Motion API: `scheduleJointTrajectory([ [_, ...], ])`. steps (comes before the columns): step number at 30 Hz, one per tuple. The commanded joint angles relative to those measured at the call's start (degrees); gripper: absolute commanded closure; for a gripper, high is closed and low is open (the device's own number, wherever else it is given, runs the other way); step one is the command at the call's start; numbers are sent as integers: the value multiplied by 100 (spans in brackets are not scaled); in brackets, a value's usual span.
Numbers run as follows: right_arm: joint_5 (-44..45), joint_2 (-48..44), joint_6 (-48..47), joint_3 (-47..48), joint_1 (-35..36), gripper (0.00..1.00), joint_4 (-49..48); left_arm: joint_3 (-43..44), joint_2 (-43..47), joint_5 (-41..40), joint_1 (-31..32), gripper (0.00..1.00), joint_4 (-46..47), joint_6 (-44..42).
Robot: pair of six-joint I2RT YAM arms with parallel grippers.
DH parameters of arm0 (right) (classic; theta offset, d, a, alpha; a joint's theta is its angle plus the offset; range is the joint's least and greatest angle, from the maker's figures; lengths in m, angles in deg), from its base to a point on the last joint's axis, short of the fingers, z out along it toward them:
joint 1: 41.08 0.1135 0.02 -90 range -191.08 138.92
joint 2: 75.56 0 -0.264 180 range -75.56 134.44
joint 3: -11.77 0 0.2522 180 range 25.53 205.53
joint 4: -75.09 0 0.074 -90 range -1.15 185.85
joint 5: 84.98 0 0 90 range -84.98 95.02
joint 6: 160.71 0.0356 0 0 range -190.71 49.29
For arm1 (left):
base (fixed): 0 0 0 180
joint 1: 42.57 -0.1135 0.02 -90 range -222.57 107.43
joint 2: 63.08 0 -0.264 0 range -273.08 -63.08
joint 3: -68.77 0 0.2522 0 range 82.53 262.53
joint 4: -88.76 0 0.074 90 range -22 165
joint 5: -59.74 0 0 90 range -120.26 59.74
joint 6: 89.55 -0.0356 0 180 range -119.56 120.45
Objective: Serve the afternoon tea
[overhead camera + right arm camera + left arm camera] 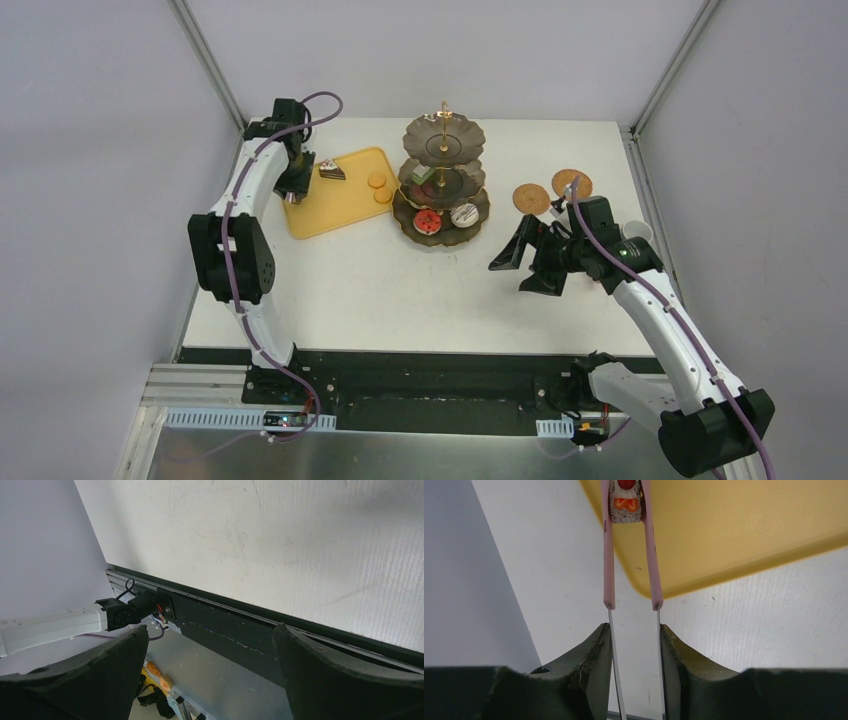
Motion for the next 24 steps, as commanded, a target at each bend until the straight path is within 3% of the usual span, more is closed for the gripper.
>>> scheduleJointTrajectory([
  [1, -38, -19, 94, 218, 26, 1, -94, 310, 444, 126, -16, 79, -442, 344],
  [5, 32, -19, 88, 258, 25, 1, -125, 216, 1043, 226, 386, 79, -1113, 927],
  [13, 129, 51, 62, 225, -21, 1, -383, -349, 2336, 332, 2560, 76, -2276, 2634],
  [17, 75, 135, -6, 299, -104, 1, -417, -528, 2866, 1014, 2913, 75, -2420, 2804],
  [22, 51, 78, 18, 250, -109, 1, -434, -213, 3188, 1693, 2941, 75, -3087, 2697],
  [24, 63, 32, 48, 177, -127, 1, -468, -179, 3225, 2318, 2950, 74, -3058, 2640],
])
